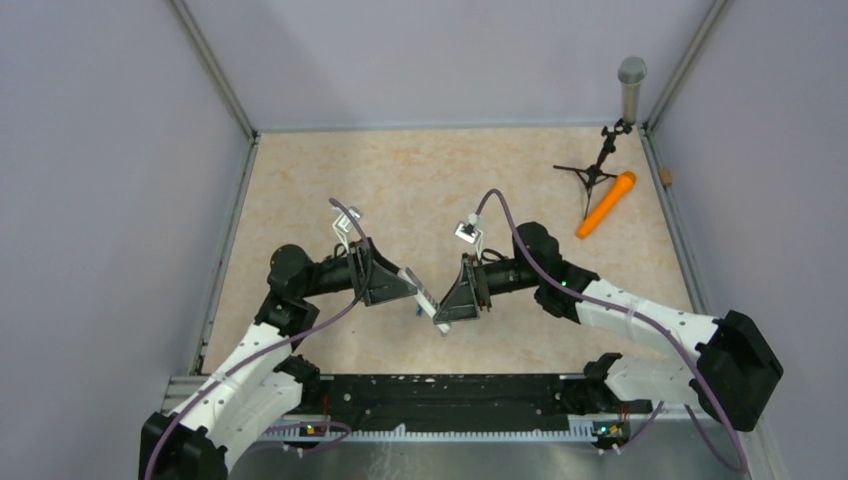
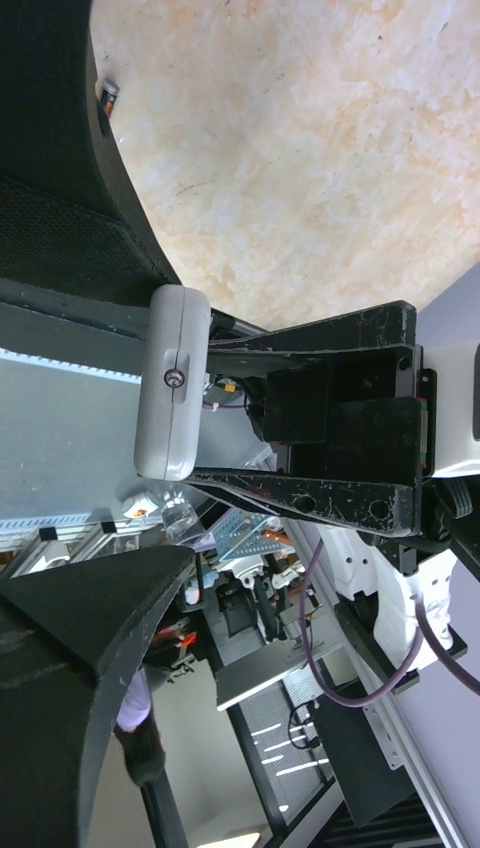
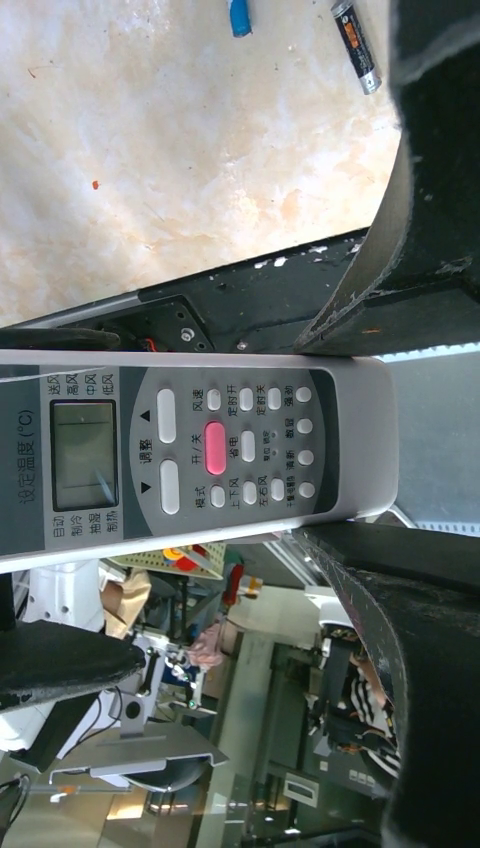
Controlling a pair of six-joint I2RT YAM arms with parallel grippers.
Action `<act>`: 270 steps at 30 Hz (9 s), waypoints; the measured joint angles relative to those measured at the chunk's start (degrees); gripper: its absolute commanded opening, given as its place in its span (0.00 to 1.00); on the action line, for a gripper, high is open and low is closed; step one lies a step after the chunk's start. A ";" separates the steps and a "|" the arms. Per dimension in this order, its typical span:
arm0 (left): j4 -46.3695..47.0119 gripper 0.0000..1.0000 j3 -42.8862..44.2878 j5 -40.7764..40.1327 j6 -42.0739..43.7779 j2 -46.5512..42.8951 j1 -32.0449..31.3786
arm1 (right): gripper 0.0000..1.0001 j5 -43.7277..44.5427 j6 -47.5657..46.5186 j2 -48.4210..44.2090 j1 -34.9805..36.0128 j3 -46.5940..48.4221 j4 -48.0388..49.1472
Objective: Load the batteries into the remote control
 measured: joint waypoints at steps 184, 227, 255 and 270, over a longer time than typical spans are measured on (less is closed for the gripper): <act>-2.89 0.00 -13.75 -12.02 -2.62 -13.88 -4.74 | 0.66 36.94 -2.38 -26.69 5.11 -8.13 -24.59; 5.64 0.00 -16.20 -12.66 -8.98 -13.07 -4.74 | 0.00 31.30 10.10 -20.04 5.49 -15.34 4.96; 9.09 0.00 -17.07 -13.88 -11.76 -11.21 -5.66 | 0.00 34.47 10.14 -37.64 6.75 -21.73 -1.16; -22.75 0.00 -6.64 -29.11 4.68 -16.35 -4.57 | 0.00 42.86 4.85 -31.61 6.40 -16.35 -13.18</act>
